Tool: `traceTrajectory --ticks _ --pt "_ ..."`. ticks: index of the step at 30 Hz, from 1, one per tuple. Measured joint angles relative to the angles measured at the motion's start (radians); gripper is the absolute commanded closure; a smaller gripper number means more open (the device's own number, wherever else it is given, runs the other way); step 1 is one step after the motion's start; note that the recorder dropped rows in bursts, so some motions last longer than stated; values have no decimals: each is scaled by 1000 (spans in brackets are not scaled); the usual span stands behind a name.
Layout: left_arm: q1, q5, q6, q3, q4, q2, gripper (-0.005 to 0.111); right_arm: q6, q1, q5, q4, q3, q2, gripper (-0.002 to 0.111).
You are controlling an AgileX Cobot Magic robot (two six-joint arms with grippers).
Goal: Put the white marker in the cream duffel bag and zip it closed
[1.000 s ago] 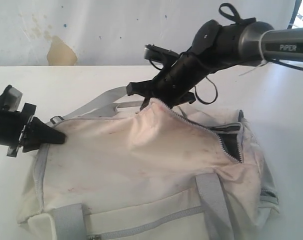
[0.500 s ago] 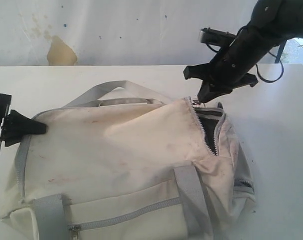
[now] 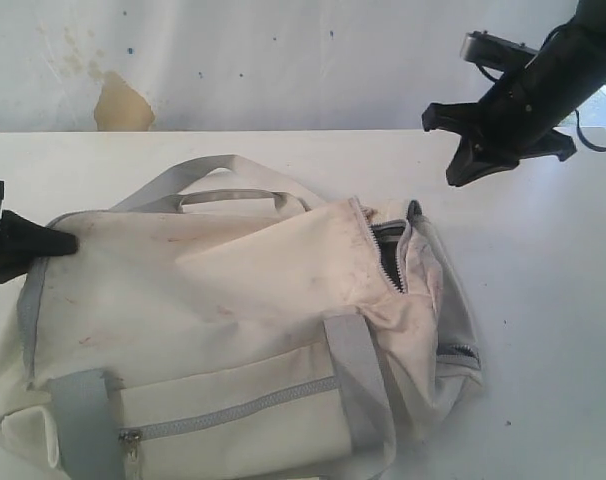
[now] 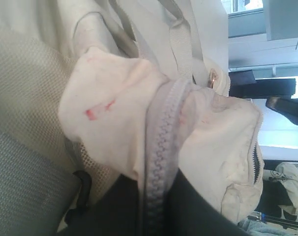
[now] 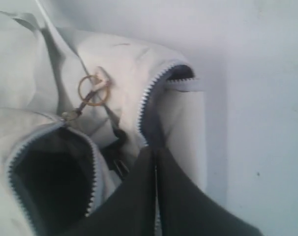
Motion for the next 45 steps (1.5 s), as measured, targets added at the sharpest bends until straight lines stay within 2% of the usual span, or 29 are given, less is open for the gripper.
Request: traceTrajectory --ticks 3,6,8,10,12,17,24,29,32,36,41,45 --pt "-3 0 14 0 -1 0 98 -13 9 0 53 0 -3 108" --pt "-11 -4 48 0 3 -2 75 -27 17 0 81 0 -3 107" --pt "-11 -6 60 0 3 -14 56 -65 22 0 93 0 -3 101" --pt "-11 -6 64 0 5 -32 42 -88 27 10 96 0 -3 92" --pt "-11 -6 66 0 15 -53 36 -99 29 23 102 0 -3 83" --pt "-11 -82 66 0 61 -128 37 -105 29 46 115 0 -3 64" --pt "-21 -163 66 -16 72 -280 37 -105 29 38 124 0 -3 63" --pt "-76 -187 66 -57 78 -324 37 -82 29 -32 137 0 3 63" --pt "-128 -204 66 -71 73 -329 37 -58 29 -38 204 0 36 63" --pt "-229 -279 71 -77 73 -327 37 -59 30 -36 270 0 100 63" --pt "-345 -387 108 -77 68 -299 37 -156 32 -61 309 0 150 63" --pt "-418 -456 112 -77 47 -259 37 -180 34 -126 418 0 174 63"
